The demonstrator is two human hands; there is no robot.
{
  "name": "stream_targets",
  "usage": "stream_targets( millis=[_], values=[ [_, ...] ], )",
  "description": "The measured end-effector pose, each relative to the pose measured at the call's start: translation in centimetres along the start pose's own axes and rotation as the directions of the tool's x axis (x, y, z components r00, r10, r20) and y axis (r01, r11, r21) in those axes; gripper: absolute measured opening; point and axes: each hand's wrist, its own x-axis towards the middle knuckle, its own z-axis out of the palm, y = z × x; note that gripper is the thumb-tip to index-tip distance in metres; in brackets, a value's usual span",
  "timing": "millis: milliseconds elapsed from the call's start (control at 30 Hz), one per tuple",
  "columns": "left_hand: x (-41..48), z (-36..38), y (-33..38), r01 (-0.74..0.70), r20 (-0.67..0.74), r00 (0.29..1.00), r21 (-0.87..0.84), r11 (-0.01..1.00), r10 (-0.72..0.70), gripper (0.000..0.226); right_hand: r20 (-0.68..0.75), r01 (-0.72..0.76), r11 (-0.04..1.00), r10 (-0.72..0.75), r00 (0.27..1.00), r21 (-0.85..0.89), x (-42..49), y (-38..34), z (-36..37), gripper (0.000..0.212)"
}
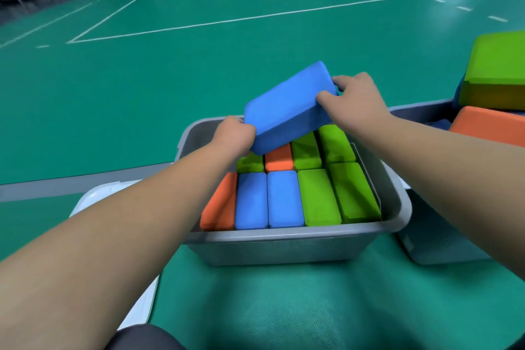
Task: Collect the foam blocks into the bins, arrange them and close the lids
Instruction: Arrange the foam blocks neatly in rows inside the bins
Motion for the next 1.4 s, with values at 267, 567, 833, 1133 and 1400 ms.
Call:
stream_targets(
  millis=[267, 567, 833, 1133, 1400],
  values=[
    [0.9, -3.4, -3.1, 0.076, -0.127, 0.989, -0.037, 0.996, -0.080, 0.036, 0.089, 0.126, 0.988, -0.134, 0.987, 0.084, -1.4, -3.5, 5.1, 0.070],
    [0.8, -4.9, -5.9, 0.129, -0.037, 0.992, 0.323, 0.938, -0.124, 0.038, 0.187, 0.237, 0.969, -0.246, 0.951, 0.071, -2.6, -5.2, 8.0, 0.070],
    [0.8, -5.9, -6.0, 0.273, 0.116, 0.960, -0.176, 0.946, -0.256, 0.068, 0.153, 0.417, 0.895, -0.439, 0.885, 0.155, -3.3, -7.9, 9.5, 0.050],
    [1.8, -6.3, -6.4, 0.130, 0.038, 0.991, -0.420, 0.898, -0.126, 0.075, 0.317, 0.506, 0.862, -0.484, 0.815, 0.016, -3.8, -10.3, 11.9, 0.070],
    [2.9, -6.6, -8.5, -0.057, -0.093, 0.993, 0.160, 0.985, 0.072, 0.046, 0.511, 0.477, 0.873, -0.368, 0.777, -0.096, -3.7, -10.1, 13.1, 0.090]
  ],
)
